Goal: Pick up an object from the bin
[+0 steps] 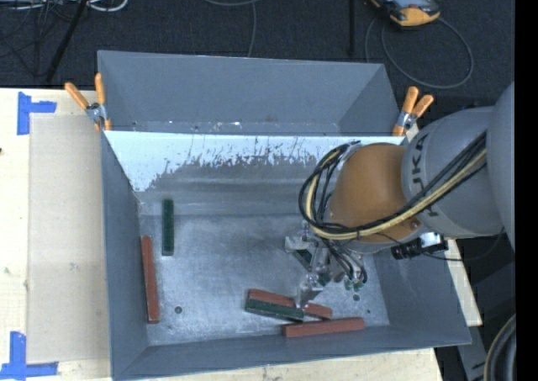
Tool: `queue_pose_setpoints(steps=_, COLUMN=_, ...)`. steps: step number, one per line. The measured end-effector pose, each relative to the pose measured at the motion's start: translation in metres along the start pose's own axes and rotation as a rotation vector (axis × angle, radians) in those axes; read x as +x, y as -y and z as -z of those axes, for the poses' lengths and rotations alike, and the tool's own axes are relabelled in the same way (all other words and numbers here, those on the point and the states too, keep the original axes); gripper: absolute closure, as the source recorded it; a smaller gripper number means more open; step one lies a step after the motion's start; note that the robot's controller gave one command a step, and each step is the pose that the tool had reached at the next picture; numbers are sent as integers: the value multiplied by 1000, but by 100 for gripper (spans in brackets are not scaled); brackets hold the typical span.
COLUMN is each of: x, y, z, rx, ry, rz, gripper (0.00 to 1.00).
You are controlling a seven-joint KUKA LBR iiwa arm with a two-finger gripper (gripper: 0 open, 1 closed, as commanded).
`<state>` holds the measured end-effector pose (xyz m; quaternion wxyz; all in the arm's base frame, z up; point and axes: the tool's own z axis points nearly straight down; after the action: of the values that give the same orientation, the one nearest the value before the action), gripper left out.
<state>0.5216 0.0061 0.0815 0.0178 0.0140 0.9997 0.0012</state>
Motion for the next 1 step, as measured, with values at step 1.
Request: queue_pose_setpoints(steps=1, x=0, y=0, z=0, rx=0, ry=0, rz=1, gripper=0)
